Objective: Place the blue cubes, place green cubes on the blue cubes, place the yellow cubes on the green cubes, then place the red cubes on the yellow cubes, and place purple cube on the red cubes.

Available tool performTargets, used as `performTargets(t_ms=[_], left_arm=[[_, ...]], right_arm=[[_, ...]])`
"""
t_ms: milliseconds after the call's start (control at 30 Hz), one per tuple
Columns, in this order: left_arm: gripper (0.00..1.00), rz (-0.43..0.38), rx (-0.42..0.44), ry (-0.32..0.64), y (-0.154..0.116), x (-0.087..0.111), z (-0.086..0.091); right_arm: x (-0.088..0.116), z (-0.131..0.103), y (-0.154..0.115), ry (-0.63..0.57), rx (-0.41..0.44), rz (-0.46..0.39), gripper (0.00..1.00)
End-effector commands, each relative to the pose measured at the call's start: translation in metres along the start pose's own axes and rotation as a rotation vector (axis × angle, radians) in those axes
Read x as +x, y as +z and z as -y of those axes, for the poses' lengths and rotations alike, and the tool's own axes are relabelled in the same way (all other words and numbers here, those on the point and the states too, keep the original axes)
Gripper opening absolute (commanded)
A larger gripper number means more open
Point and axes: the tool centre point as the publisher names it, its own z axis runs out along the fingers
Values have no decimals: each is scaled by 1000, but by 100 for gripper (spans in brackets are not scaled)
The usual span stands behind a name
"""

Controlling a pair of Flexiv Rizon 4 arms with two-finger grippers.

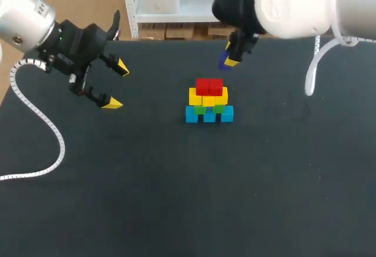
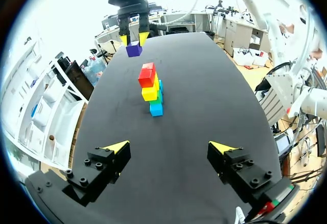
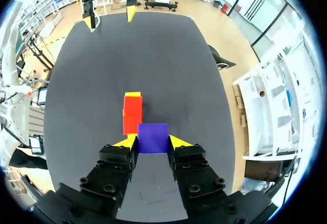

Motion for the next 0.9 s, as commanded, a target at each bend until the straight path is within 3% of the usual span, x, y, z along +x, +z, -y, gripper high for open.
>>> performTargets(t_ms=[33, 900], left_arm=[[100, 2, -1, 3, 0, 1, 0], [100, 2, -1, 3, 0, 1, 0]], right_arm=[[-7, -4, 2, -4, 8, 7, 0], [-22, -32, 17, -15, -53, -8, 0]])
